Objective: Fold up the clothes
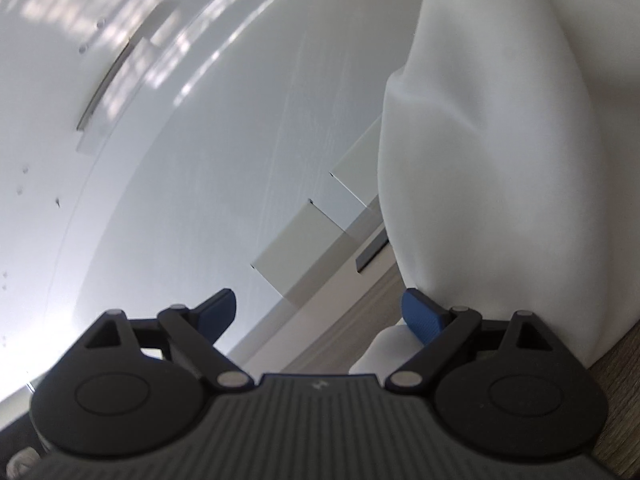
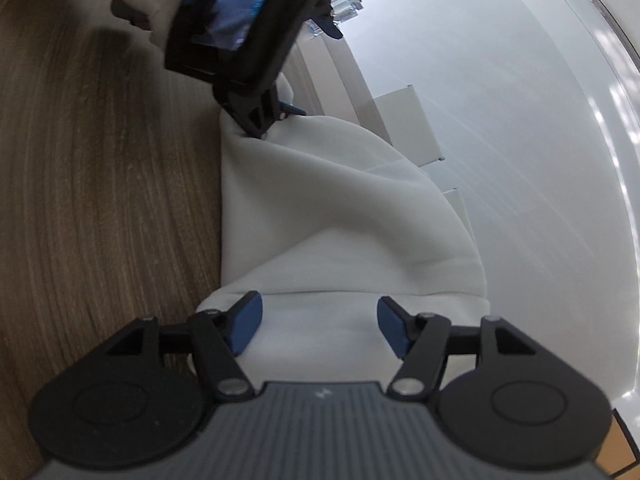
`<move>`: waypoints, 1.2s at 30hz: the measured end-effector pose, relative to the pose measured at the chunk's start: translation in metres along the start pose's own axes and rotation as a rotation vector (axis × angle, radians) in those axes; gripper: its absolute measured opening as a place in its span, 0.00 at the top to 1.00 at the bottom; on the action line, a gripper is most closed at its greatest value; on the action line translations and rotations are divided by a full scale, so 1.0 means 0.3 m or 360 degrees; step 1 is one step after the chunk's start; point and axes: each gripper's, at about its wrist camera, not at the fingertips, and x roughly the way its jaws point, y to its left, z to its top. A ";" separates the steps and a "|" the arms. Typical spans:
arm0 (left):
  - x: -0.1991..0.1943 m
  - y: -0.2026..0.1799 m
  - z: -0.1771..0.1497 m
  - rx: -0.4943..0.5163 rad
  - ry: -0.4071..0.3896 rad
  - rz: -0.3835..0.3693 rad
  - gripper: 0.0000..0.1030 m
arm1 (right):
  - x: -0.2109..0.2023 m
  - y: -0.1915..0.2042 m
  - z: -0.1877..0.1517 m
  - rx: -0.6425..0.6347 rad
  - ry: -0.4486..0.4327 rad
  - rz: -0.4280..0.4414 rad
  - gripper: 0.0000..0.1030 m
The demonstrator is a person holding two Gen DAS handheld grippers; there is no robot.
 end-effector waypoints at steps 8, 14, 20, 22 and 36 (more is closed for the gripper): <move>0.012 0.030 0.012 -0.0097 0.0070 -0.0039 0.12 | -0.095 0.045 -0.009 -0.0279 0.0060 0.0168 0.21; 0.000 0.028 0.020 -0.0077 0.0051 -0.0025 0.12 | -0.065 0.118 -0.009 -0.0324 0.0066 0.0015 0.45; -0.010 0.075 0.023 -0.0272 0.0046 -0.0071 0.12 | -0.038 -0.092 0.047 0.0199 -0.0044 -0.0371 0.89; -0.010 0.104 0.034 -0.0372 0.0016 -0.0078 0.12 | -0.050 -0.224 0.059 0.0504 -0.0079 -0.0659 0.90; -0.113 0.197 0.053 -0.0844 -0.0448 -0.0385 0.12 | 0.186 -0.662 -0.078 0.1240 0.0254 -0.0953 0.91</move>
